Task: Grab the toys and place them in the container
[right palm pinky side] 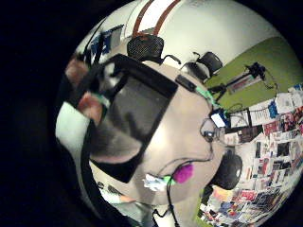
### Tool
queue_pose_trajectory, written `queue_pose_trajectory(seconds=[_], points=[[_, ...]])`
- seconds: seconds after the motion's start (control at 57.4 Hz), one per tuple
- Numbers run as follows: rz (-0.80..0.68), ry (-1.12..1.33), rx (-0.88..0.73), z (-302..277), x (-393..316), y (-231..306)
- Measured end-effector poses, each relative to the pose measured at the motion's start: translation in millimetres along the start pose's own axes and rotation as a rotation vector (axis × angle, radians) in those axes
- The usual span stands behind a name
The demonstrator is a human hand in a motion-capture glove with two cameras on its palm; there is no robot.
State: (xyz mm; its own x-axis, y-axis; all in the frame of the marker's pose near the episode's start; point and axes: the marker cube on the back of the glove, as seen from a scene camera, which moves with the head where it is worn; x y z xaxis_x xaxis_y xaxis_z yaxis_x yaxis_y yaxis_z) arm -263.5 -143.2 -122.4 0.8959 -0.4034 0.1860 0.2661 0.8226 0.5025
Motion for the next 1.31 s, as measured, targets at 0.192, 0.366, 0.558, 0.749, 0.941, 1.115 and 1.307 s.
queue_pose_trajectory(seconds=[0.192,0.366,0.558,0.749,0.941,1.115,1.307], points=[[-0.034,0.019,-0.083,4,-14,5],[-0.022,0.033,-0.083,-19,12,25],[0.003,0.036,-0.083,-51,53,68],[0.071,0.114,-0.231,-71,111,137],[0.123,0.299,-0.481,-42,182,205],[0.119,0.332,-0.582,5,207,254],[0.106,0.323,-0.656,58,220,271]])
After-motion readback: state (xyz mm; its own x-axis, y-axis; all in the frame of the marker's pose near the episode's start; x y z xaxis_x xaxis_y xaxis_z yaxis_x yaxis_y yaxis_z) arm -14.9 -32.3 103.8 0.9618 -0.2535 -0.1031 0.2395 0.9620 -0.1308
